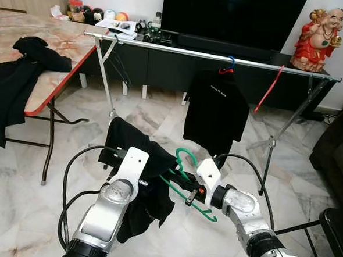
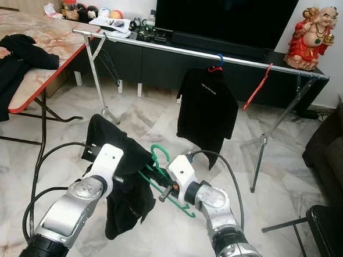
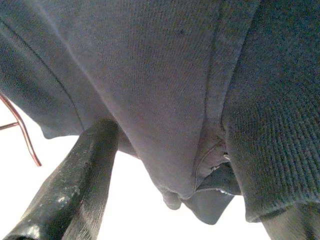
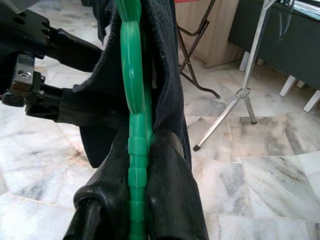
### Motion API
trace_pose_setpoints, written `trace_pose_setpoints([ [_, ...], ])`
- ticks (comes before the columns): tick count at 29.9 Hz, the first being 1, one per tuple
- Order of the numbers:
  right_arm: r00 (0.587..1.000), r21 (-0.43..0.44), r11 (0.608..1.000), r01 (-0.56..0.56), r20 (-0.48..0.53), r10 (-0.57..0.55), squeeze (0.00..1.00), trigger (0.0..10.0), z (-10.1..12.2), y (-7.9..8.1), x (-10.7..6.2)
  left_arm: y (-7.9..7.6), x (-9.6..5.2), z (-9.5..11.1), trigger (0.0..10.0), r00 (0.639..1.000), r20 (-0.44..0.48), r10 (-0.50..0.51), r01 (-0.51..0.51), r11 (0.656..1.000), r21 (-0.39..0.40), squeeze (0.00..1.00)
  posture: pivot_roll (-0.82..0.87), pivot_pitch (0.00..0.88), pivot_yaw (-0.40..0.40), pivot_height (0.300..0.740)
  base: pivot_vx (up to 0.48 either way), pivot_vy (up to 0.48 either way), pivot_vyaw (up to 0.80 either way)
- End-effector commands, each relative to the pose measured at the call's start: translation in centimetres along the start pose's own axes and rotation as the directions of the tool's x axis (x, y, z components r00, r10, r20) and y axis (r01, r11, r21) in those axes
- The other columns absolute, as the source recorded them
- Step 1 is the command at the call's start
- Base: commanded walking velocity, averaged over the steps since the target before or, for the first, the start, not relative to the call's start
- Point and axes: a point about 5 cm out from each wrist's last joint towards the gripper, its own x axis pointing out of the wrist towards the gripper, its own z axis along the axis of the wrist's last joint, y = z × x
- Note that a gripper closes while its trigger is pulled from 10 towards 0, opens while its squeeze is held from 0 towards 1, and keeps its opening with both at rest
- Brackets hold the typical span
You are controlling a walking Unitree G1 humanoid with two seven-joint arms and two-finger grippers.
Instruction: Hang hanger
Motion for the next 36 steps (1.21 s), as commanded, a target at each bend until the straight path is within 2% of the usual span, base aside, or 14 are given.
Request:
trace_pose_setpoints([
  [1,0.999,-0.010,1.000,0.010,0.051,-0.010,0.00,0.0,1.0,-0.4,0.0,-0.4,0.2,0.4,10.0,1.000,0.015,-0.014,0.014,1.000,0.003,0.00,0.18,0.030,-0.133,0.740,0.000,0.000,0.00],
  [2,0.999,-0.008,1.000,0.007,0.051,-0.006,0.00,0.0,0.9,-0.4,0.0,-0.5,0.2,0.4,6.8,1.000,0.016,-0.016,0.016,1.000,0.002,0.00,0.18,0.031,-0.133,0.740,0.000,0.000,0.00],
  [3,0.999,-0.006,1.000,0.002,0.050,-0.002,0.00,0.0,0.9,-0.3,0.0,-0.5,0.3,0.4,1.0,1.000,0.019,-0.020,0.020,1.000,-0.004,0.00,0.18,0.031,-0.133,0.740,0.000,0.000,0.00],
  [4,0.999,-0.006,1.000,0.002,0.050,-0.002,0.00,0.0,0.9,-0.3,0.0,-0.5,0.3,0.4,1.0,1.000,0.019,-0.020,0.020,1.000,-0.004,0.00,0.18,0.031,-0.133,0.740,0.000,0.000,0.00],
  [5,0.999,-0.006,1.000,-0.002,0.048,0.002,0.00,0.0,0.8,-0.3,-0.1,-0.4,0.3,0.4,0.0,1.000,0.021,-0.018,0.018,1.000,-0.005,0.00,0.18,0.031,-0.133,0.740,0.000,0.000,0.00],
  [15,0.999,-0.003,1.000,-0.006,0.046,0.007,0.00,0.0,0.7,-0.3,-0.1,-0.3,0.4,0.3,0.0,1.000,0.020,-0.017,0.017,1.000,-0.001,0.00,0.18,0.035,-0.132,0.740,0.000,0.000,0.00],
  [36,1.000,-0.026,1.000,-0.006,-0.022,0.005,0.00,0.0,-0.4,0.1,-0.4,-0.3,0.3,0.3,0.0,0.999,0.024,-0.043,0.042,0.999,0.027,0.00,0.18,0.037,-0.129,0.740,0.000,0.000,0.00],
])
